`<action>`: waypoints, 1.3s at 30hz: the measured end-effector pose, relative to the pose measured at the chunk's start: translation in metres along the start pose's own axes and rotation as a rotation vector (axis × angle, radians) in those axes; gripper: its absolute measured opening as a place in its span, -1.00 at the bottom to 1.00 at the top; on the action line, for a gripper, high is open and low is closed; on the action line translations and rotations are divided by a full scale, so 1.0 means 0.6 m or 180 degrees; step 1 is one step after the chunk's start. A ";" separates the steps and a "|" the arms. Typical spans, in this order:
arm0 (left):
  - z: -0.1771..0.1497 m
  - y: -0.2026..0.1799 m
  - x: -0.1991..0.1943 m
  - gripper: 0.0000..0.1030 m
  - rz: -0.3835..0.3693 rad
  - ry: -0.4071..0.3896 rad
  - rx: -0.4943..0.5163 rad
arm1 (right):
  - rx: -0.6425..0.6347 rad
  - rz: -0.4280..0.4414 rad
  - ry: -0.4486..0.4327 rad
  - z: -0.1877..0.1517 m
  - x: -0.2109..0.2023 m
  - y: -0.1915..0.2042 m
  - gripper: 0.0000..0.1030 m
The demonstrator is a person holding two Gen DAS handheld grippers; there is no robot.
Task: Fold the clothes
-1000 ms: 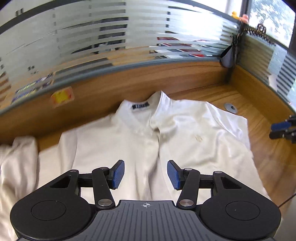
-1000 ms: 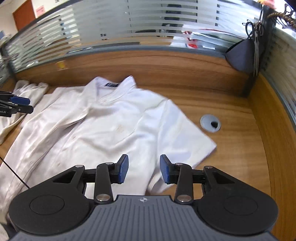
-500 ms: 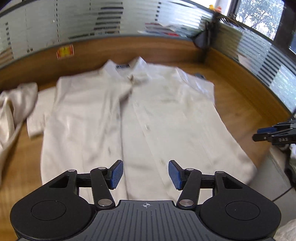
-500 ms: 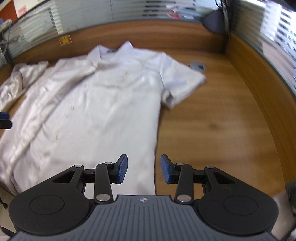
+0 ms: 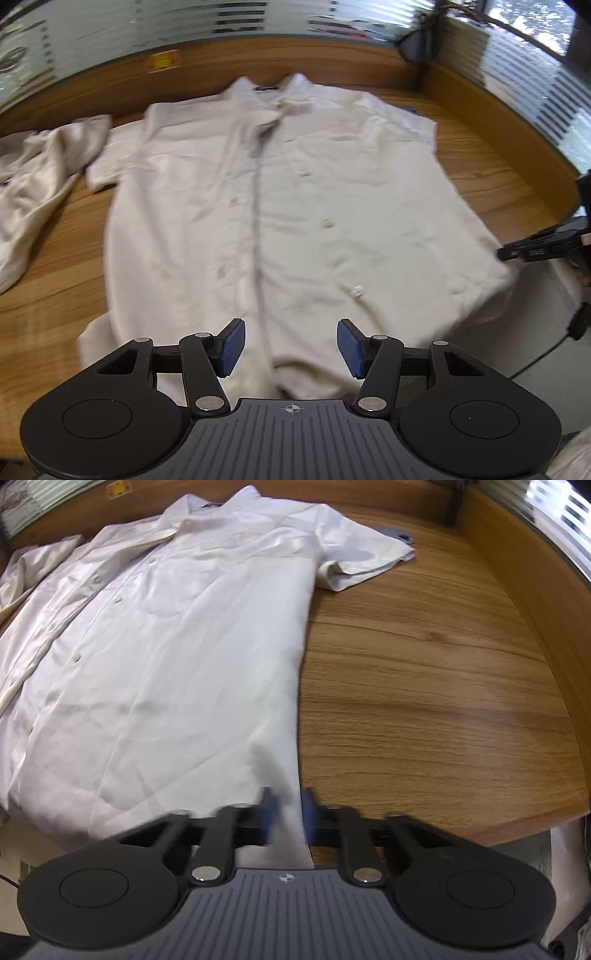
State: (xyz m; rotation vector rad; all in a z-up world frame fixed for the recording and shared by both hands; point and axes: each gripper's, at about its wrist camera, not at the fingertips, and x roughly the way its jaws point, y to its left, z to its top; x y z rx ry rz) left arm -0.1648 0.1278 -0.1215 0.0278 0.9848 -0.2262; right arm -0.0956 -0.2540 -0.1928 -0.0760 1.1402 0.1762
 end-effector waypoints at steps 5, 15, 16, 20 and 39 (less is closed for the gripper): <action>-0.023 0.037 -0.030 0.13 0.0271 -0.0126 -0.0467 | 0.0046 -0.0221 -0.0004 0.009 -0.015 -0.032 -0.99; -0.083 0.102 -0.058 0.13 0.0733 -0.0157 -0.0777 | -0.0044 -0.0261 -0.0140 0.019 -0.076 -0.054 -0.40; -0.089 0.111 -0.057 0.13 0.0766 -0.0155 -0.0780 | -0.0020 -0.0217 -0.0175 0.020 -0.086 -0.048 -0.40; -0.105 0.147 -0.045 0.13 0.0802 -0.0222 -0.0580 | 0.0010 -0.0086 -0.0314 0.024 -0.120 -0.008 -0.40; -0.062 0.191 -0.045 -0.95 -0.0226 0.0185 -0.0779 | -0.0077 0.0288 -0.0597 0.004 -0.193 0.155 -0.35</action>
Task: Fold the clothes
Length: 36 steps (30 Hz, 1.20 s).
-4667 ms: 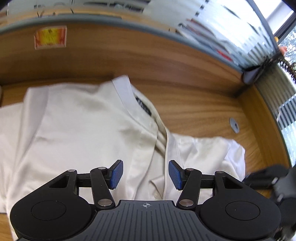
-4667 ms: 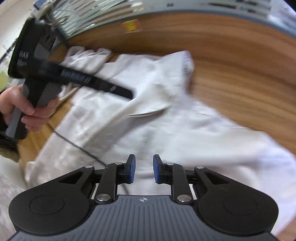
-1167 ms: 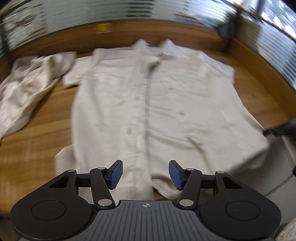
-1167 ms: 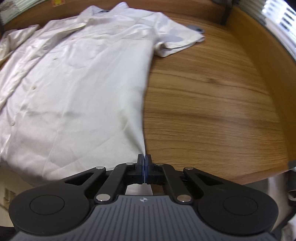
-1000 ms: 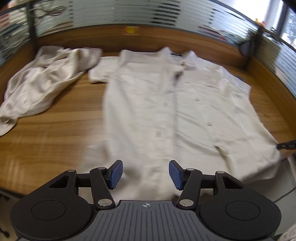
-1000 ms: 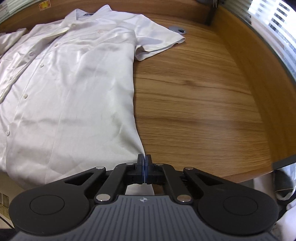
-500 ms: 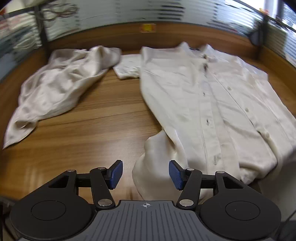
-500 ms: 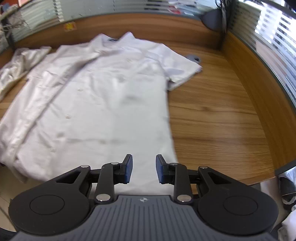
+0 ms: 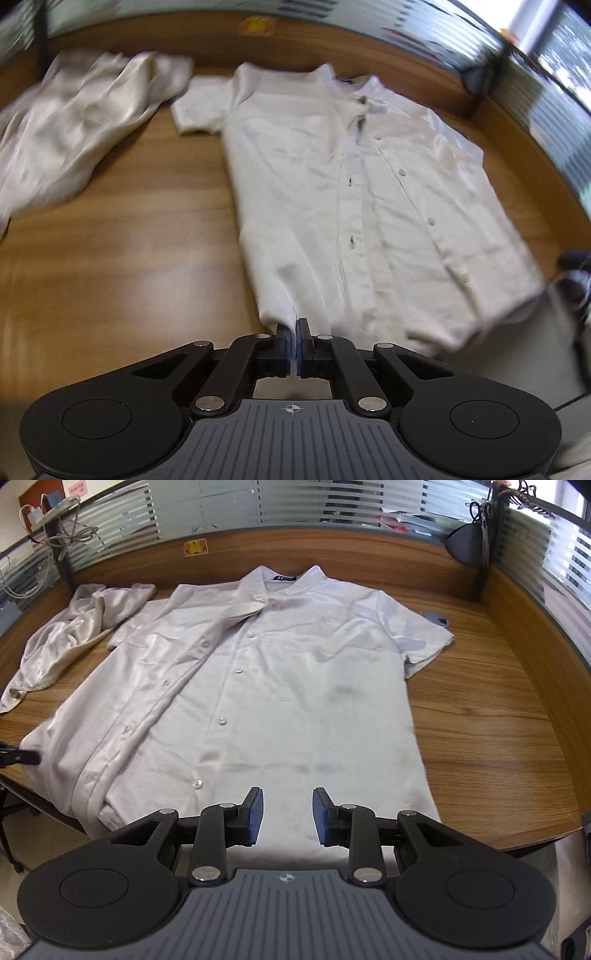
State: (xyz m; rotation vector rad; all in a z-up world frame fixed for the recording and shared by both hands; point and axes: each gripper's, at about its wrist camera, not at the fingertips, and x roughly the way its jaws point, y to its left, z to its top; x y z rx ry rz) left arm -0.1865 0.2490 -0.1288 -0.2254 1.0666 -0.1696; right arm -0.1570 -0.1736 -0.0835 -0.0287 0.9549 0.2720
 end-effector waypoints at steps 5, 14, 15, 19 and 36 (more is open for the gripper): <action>-0.022 0.027 -0.027 -0.92 -0.0118 0.0372 -0.0741 | -0.0032 0.0141 0.0012 0.004 0.025 0.024 -0.35; -0.083 -0.006 -0.053 -0.40 0.0436 -0.0035 -0.0388 | -0.0294 0.0414 0.0046 0.049 0.070 0.085 -0.34; -0.086 -0.016 -0.057 -0.33 0.0444 -0.0115 -0.0315 | -0.0323 0.0434 0.0056 0.060 0.075 0.090 -0.33; -0.094 -0.055 -0.051 -0.15 0.0508 -0.0314 -0.0136 | -0.0413 0.0481 0.0085 0.114 0.103 0.087 -0.27; -0.148 -0.115 0.079 -0.16 0.0699 -0.0527 -0.0467 | -0.0818 0.0662 0.0308 0.329 0.246 0.066 -0.18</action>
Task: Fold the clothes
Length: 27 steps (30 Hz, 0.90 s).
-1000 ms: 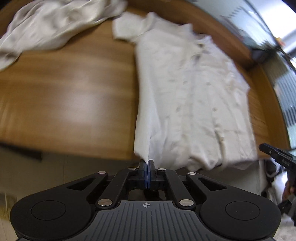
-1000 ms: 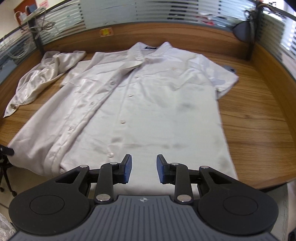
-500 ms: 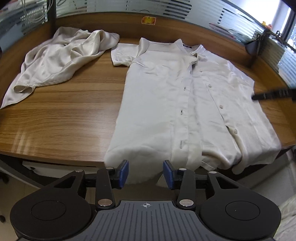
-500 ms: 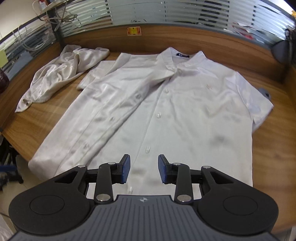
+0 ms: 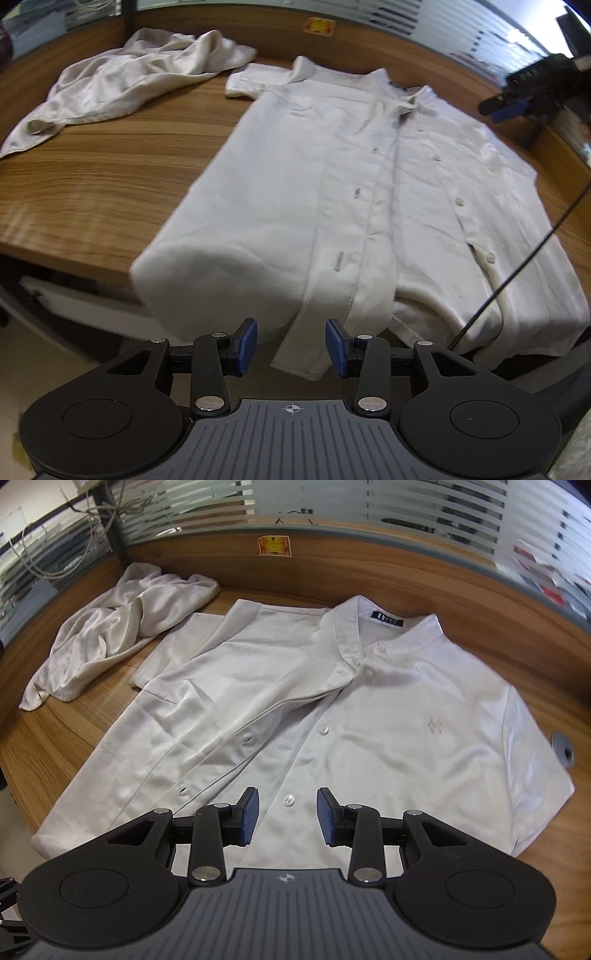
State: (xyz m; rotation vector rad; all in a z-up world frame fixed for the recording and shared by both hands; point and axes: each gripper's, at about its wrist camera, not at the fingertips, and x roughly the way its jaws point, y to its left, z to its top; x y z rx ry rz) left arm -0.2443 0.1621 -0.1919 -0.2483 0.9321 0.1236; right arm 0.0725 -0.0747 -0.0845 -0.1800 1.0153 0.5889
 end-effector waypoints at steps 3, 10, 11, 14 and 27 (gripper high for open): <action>-0.002 0.003 0.020 -0.16 -0.0135 0.0009 0.0100 | -0.0083 -0.0017 0.0045 0.007 0.003 0.000 -0.14; 0.002 0.022 0.062 -0.15 -0.0455 0.0147 0.0152 | -0.0101 -0.0066 0.0083 0.003 -0.005 0.000 -0.14; 0.001 0.025 0.065 -0.15 -0.0500 0.0161 0.0146 | -0.0087 -0.0062 0.0096 0.002 -0.006 -0.001 -0.14; -0.002 0.026 0.066 -0.21 -0.0558 0.0139 0.0118 | -0.0073 -0.0077 0.0102 0.003 -0.008 -0.003 -0.14; 0.000 -0.006 0.011 -0.81 -0.0327 0.0017 0.0107 | -0.0067 0.0199 0.0080 0.057 0.026 0.001 -0.10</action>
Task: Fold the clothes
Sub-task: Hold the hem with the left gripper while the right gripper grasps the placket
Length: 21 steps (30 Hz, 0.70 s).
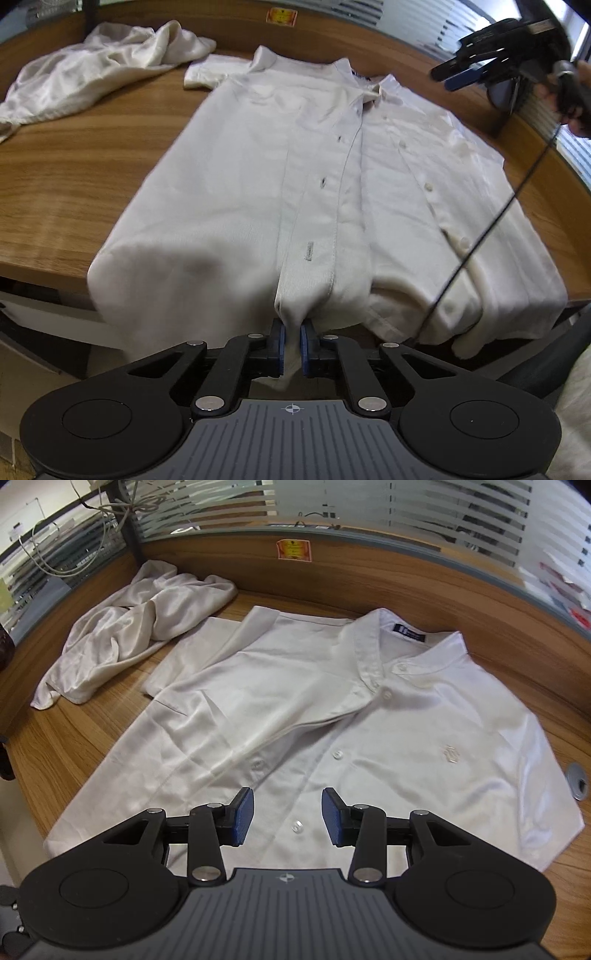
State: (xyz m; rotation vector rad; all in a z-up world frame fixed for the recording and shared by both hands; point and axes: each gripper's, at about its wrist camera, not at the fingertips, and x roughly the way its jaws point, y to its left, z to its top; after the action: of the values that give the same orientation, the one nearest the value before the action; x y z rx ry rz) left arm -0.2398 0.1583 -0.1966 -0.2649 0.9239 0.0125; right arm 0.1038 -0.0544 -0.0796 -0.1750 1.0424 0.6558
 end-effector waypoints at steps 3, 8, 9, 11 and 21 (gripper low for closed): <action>0.007 -0.019 -0.021 -0.83 0.0104 -0.0073 0.0000 | 0.0090 0.0068 0.0046 0.022 0.031 -0.006 -0.06; 0.022 -0.056 -0.046 -0.83 0.0285 -0.0191 -0.0023 | 0.0646 0.0199 0.0193 0.059 0.112 -0.041 0.15; 0.026 -0.065 -0.048 -0.83 0.0333 -0.0214 -0.0011 | 0.0815 0.0212 0.0241 0.066 0.131 -0.052 0.15; 0.034 -0.084 -0.053 -0.83 0.0405 -0.0248 0.0014 | 0.1159 0.0293 0.0290 0.075 0.163 -0.074 0.15; 0.045 -0.165 -0.066 -0.85 0.0569 -0.0235 0.0155 | 0.1622 0.0412 0.0300 0.095 0.230 -0.122 -0.97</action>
State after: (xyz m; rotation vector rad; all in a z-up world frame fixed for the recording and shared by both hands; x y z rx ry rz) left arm -0.2303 0.0727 -0.1283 -0.1352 0.8708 0.1636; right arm 0.2350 -0.0304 -0.1794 0.3099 1.2864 0.4818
